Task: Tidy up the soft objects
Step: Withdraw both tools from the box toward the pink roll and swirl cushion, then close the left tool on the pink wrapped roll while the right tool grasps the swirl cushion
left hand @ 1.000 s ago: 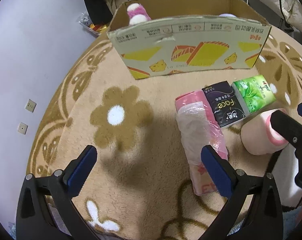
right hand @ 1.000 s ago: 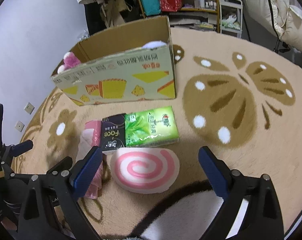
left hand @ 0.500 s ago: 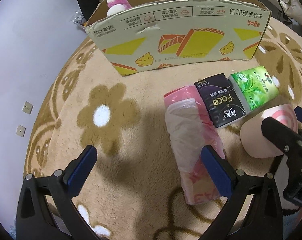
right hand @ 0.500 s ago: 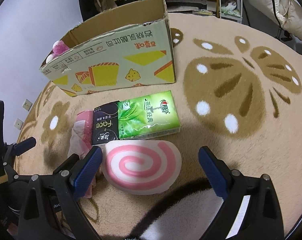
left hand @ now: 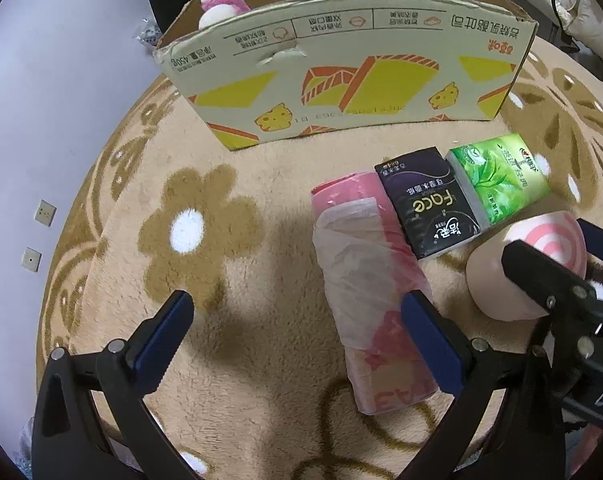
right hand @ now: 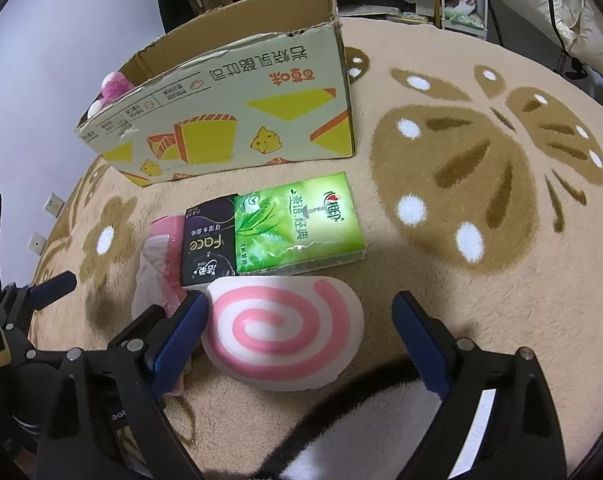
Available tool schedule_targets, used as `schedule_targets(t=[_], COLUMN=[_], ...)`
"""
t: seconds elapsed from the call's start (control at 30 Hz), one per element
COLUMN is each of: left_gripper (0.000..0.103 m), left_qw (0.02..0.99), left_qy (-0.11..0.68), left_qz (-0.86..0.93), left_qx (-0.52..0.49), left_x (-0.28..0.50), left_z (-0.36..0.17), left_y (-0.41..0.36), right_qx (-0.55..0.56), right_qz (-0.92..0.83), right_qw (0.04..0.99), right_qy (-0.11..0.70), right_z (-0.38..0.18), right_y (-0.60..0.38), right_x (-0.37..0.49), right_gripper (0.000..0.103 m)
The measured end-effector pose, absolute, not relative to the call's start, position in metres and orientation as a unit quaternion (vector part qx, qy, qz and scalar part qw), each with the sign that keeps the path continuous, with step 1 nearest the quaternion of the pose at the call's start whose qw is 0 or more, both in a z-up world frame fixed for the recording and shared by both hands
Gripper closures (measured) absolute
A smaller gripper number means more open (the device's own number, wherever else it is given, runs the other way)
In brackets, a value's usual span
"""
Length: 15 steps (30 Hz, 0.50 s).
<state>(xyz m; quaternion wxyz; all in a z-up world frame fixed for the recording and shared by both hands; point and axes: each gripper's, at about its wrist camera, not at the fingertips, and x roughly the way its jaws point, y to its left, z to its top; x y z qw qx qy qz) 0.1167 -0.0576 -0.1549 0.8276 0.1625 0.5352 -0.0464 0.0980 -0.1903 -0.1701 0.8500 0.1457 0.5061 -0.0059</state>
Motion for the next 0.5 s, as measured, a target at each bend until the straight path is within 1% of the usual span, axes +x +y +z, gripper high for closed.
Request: schedule_targets(t=[0.5], left_gripper=[0.000], left_qw=[0.822], left_qy=[0.550], left_qz=[-0.063], left_qx=[0.134], left_x=[0.1229], left_z=[-0.1633], left_y=[-0.0524], right_qx=[0.158], right_qz=[-0.008], right_qw=[0.843], right_qy=[0.514], right_z=[-0.1748], right_y=[-0.1970], right_x=[0.0996], right_gripper=[0.006])
